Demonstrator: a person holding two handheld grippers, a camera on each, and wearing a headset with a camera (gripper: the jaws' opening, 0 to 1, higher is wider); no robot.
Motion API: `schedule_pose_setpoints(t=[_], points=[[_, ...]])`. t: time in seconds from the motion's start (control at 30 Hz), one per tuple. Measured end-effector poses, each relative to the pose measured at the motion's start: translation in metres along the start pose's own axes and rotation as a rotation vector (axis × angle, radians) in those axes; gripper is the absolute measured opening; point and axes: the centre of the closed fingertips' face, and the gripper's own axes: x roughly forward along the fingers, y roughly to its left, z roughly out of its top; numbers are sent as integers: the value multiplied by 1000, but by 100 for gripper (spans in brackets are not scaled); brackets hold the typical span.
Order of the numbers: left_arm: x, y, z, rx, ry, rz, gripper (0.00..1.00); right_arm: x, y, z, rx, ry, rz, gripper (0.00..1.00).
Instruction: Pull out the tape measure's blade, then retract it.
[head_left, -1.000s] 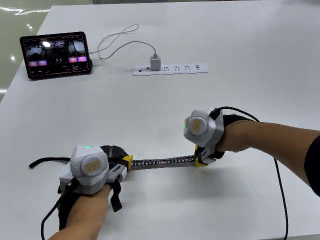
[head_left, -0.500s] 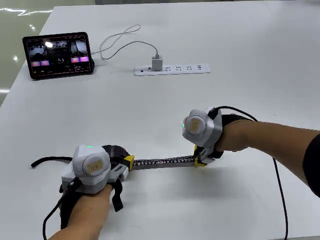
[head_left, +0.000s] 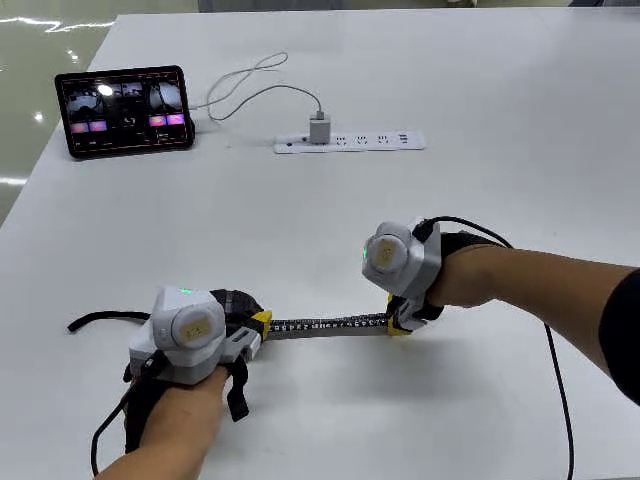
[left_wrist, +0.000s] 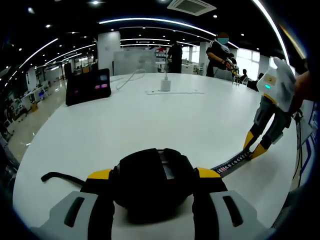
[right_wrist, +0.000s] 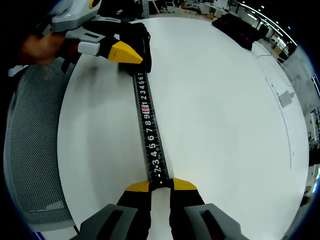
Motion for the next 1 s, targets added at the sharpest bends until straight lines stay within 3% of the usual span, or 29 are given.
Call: schedule_pose_setpoints(t=[0.7, 1.0], points=[[0, 0, 0, -4, 5, -3, 59, 3, 1, 10, -1, 5, 2, 9], [0, 0, 0, -4, 6, -4, 59, 3, 1, 14, -2, -18, 7, 9]])
